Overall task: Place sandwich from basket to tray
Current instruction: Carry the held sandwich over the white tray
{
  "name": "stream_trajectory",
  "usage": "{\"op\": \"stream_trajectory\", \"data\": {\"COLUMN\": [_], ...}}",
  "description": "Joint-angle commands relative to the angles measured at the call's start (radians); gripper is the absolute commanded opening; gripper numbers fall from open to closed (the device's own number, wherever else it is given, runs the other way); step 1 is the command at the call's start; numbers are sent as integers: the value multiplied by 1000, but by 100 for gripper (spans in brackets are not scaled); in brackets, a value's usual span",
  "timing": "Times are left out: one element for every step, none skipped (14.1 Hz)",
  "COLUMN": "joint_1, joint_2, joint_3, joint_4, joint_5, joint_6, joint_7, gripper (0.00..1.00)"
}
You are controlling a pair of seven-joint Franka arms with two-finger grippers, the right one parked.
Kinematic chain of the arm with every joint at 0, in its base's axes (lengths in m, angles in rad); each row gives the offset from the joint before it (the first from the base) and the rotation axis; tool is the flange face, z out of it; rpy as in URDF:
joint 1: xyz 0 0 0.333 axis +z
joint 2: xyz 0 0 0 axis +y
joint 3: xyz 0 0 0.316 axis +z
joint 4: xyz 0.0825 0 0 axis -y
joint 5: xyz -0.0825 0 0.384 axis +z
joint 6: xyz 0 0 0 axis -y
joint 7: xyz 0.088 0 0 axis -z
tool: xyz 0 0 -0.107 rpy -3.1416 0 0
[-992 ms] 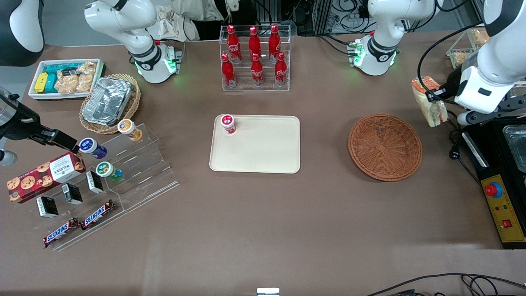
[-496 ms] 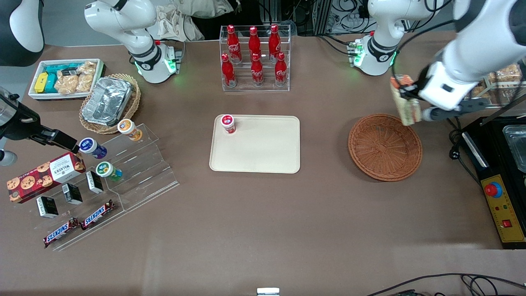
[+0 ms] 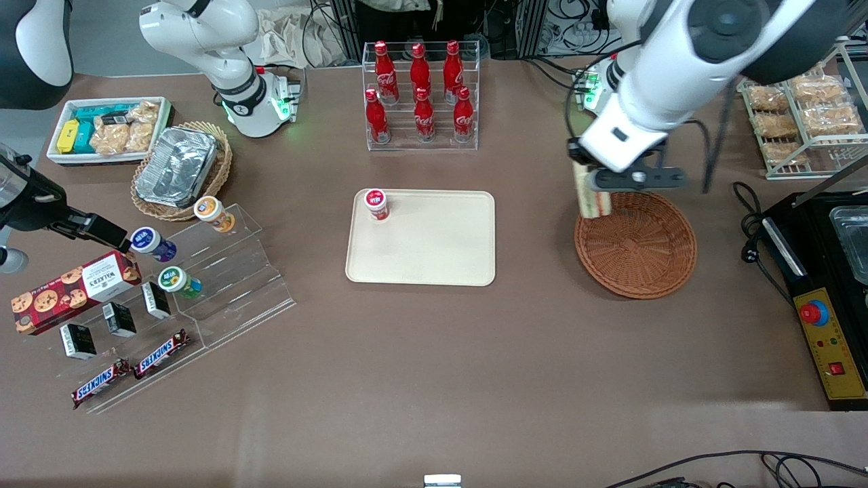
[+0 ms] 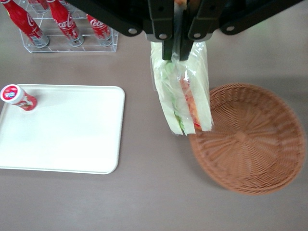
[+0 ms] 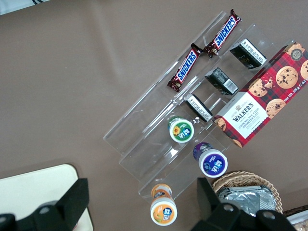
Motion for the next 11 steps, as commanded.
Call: {"op": "stream_trajectory", "data": {"joint_1": [-57,-88,-111,-142,-172,-191,-211,-229,-243,-257,-260], "joint_2": [-3,0,17,43,74,106,134,155,183,215,259], "joint_3": [8,8,8,9,9,9,9,11,11,12,12], "joint_4": [-108,-166,-203,-225,-231,-231,-231,-231,-231,-230,-231], "joint_5": [-71,-90,-93,-90,-87,-84,-79,-74,-71,-61,-24], "joint_6": [155,242,321,384,435,471,505,533,558,600,661], "joint_7": [-22,-21,-16,-15,-15,-15,-15,-15,-15,-12,-13], "gripper": [0,0,0,0,0,0,0,0,0,0,0]}}
